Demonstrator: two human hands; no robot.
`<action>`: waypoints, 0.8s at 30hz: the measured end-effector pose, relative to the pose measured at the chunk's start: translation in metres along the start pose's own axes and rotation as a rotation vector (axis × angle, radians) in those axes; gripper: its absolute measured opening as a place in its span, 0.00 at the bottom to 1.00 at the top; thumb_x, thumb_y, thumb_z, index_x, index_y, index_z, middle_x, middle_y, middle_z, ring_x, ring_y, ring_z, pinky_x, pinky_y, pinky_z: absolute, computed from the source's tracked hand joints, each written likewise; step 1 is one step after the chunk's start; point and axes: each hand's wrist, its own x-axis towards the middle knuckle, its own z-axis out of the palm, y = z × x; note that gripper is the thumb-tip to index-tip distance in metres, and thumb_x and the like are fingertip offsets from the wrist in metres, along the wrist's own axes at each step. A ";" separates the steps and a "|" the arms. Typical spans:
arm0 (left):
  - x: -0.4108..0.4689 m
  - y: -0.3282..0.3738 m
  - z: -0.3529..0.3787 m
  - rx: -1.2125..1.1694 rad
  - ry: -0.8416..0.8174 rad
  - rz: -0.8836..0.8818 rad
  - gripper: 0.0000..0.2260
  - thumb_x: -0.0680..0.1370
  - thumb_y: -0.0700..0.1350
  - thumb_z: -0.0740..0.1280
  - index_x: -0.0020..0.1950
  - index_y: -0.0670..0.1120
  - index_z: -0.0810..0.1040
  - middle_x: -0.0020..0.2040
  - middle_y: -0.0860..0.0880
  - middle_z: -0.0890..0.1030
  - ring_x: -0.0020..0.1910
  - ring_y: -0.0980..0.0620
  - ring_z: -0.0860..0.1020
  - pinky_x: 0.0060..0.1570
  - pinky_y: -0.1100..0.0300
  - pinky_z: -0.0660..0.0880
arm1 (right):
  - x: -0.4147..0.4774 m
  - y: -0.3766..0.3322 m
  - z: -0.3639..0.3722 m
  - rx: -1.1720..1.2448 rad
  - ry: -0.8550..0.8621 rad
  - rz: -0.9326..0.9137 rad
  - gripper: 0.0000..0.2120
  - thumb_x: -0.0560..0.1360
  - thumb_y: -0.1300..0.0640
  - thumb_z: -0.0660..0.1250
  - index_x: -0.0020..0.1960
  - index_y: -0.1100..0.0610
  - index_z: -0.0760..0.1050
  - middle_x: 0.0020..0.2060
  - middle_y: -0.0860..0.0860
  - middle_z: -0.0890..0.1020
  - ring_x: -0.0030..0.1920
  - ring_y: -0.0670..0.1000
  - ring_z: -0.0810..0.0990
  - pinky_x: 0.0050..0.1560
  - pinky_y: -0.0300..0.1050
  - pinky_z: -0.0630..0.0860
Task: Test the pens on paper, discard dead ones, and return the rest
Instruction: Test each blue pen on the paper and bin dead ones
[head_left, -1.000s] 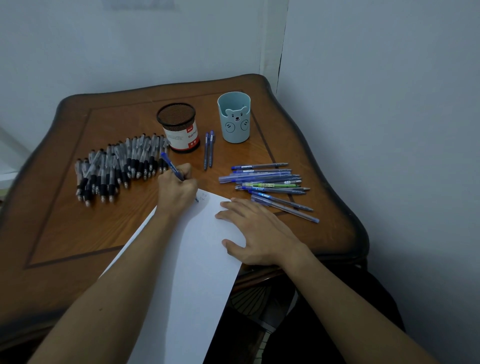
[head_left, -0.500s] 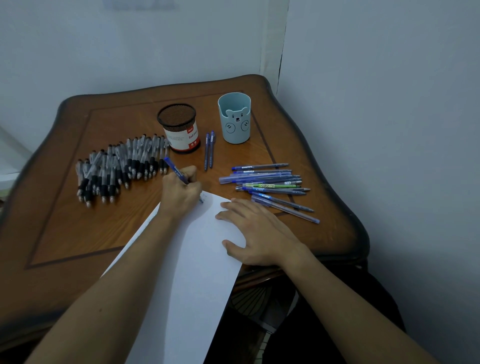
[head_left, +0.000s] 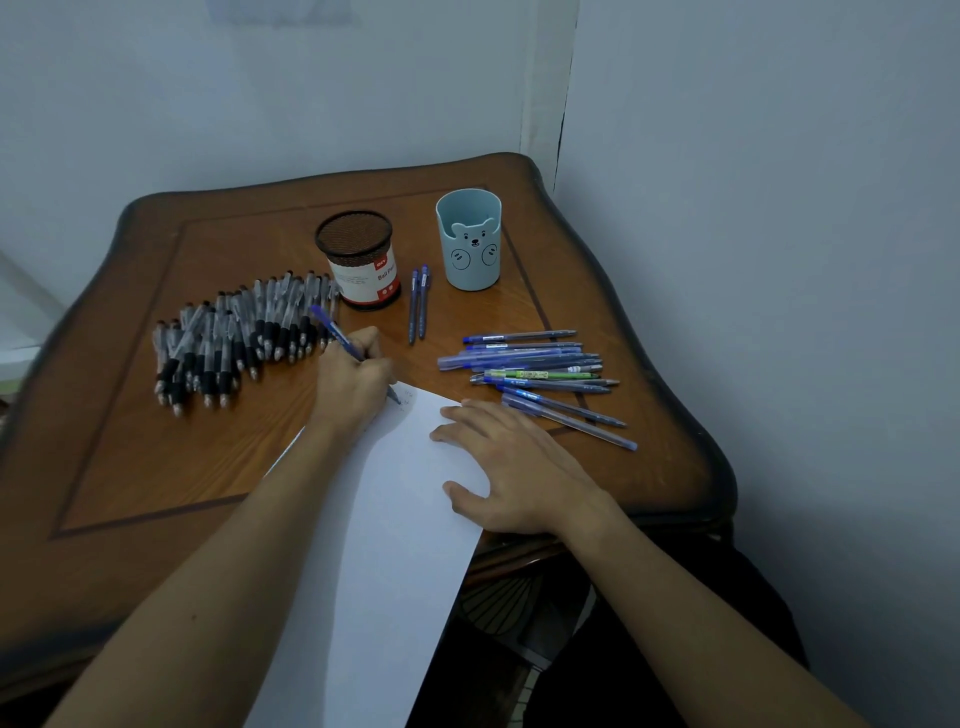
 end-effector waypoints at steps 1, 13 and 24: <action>0.002 0.002 -0.001 -0.055 0.001 -0.039 0.10 0.69 0.26 0.61 0.32 0.37 0.66 0.28 0.44 0.68 0.25 0.54 0.68 0.25 0.62 0.66 | 0.000 0.000 0.000 -0.002 0.003 -0.001 0.28 0.78 0.41 0.64 0.75 0.47 0.66 0.77 0.46 0.64 0.78 0.47 0.55 0.75 0.44 0.48; 0.016 0.005 -0.001 -0.101 -0.046 -0.193 0.17 0.85 0.56 0.56 0.53 0.45 0.78 0.27 0.49 0.71 0.23 0.53 0.68 0.22 0.60 0.66 | 0.001 0.001 0.002 -0.001 0.004 -0.003 0.28 0.77 0.41 0.63 0.75 0.47 0.66 0.77 0.46 0.64 0.78 0.47 0.56 0.75 0.45 0.49; 0.038 0.021 0.005 -0.002 -0.114 -0.406 0.14 0.81 0.55 0.66 0.51 0.45 0.80 0.38 0.46 0.77 0.25 0.53 0.77 0.29 0.59 0.76 | 0.000 0.000 0.000 0.011 0.006 -0.006 0.27 0.77 0.41 0.63 0.75 0.47 0.66 0.77 0.46 0.64 0.78 0.47 0.56 0.74 0.45 0.48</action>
